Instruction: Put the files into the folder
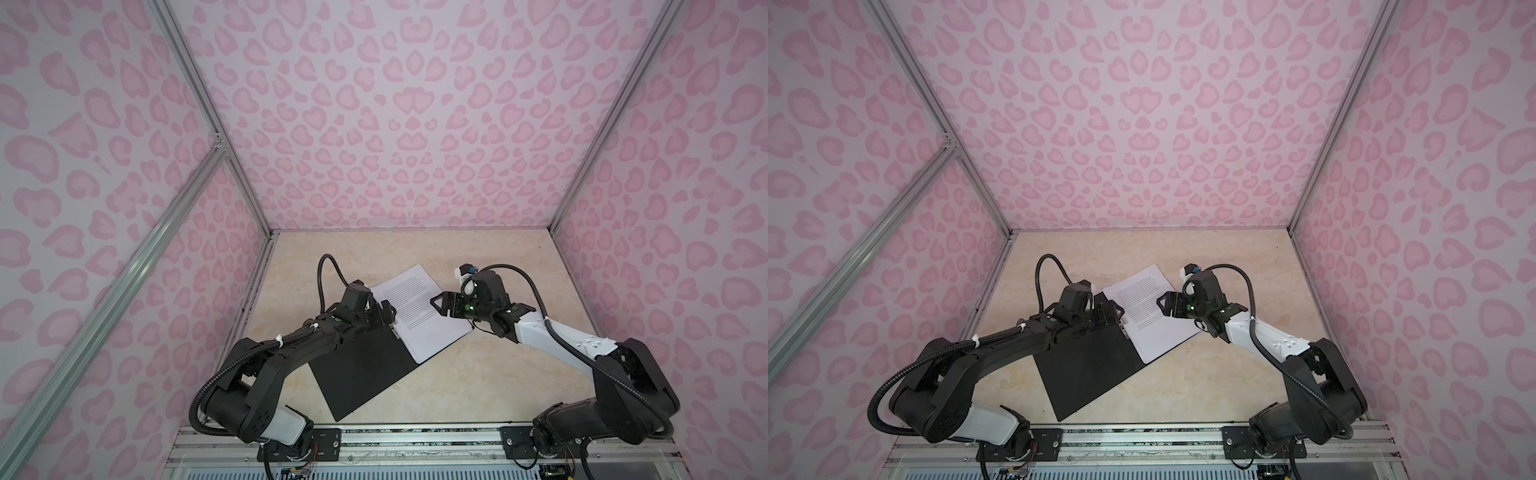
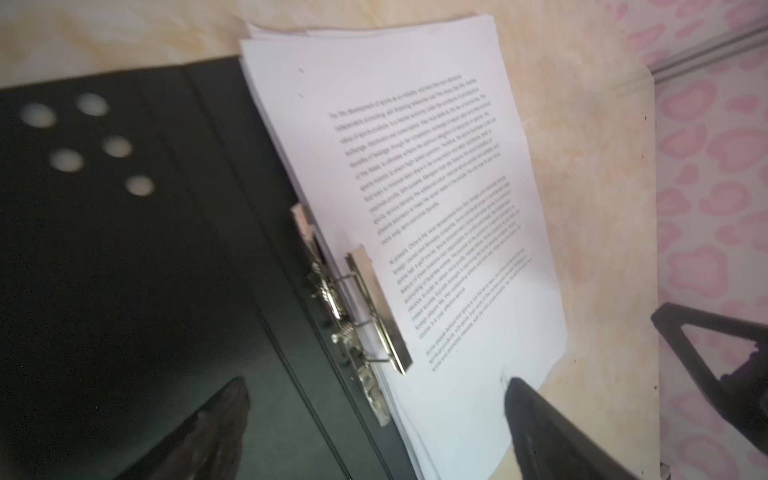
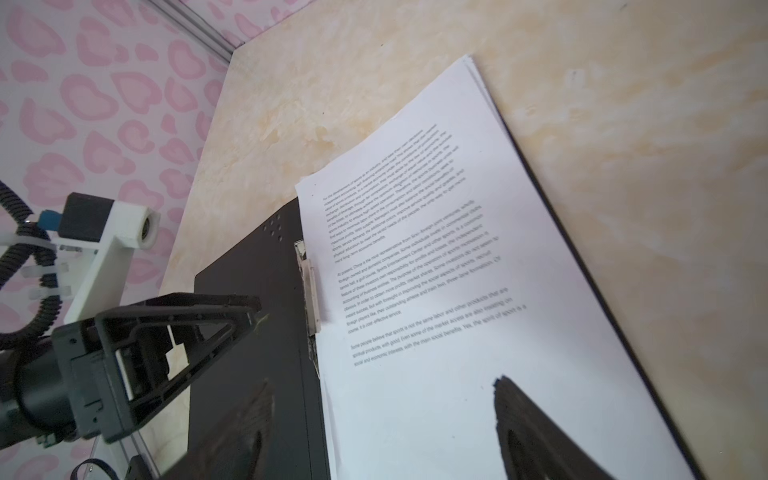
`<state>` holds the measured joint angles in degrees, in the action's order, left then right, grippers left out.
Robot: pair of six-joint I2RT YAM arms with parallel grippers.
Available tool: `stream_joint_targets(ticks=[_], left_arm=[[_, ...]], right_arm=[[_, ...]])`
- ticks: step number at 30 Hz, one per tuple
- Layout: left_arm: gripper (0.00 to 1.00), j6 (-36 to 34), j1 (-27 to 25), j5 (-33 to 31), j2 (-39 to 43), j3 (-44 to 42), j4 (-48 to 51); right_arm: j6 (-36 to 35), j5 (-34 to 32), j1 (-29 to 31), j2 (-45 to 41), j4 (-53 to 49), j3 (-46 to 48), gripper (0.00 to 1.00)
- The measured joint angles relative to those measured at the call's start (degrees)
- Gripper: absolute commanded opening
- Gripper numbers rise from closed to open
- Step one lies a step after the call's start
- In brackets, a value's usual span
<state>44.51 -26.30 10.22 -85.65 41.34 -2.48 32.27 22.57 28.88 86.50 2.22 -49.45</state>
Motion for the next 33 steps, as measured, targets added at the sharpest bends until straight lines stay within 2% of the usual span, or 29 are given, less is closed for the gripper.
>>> stream_joint_targets(ticks=[5, 10, 15, 21, 26, 33], left_arm=[[0.97, -0.04, 4.7, 3.91, -3.45, 0.5, -1.05], [0.97, -1.11, 8.28, 6.45, -8.85, 3.45, -2.19], [0.97, -2.38, 10.38, 8.68, -15.45, 8.5, -6.45], [0.97, -3.63, 12.48, 12.28, -22.58, 15.15, -10.62], [0.98, -3.39, 12.41, 14.93, -22.49, 14.6, -12.31], [0.98, 2.49, 12.31, 20.65, -19.58, 10.43, -17.94]], right_arm=[[-1.53, 2.49, 2.86, 10.21, -0.76, -9.84, 0.71], [-1.84, 5.14, 3.1, 17.62, -1.92, -16.5, 0.61], [-2.51, 7.65, 3.26, 23.8, -3.45, -22.88, 0.48], [-3.87, 10.8, 4.0, 31.36, -6.32, -30.45, 0.39], [-5.07, 12.66, 4.15, 35.28, -8.72, -34.14, 0.37], [-6.86, 13.46, 4.0, 40.24, -10.95, -40.44, 0.29]])
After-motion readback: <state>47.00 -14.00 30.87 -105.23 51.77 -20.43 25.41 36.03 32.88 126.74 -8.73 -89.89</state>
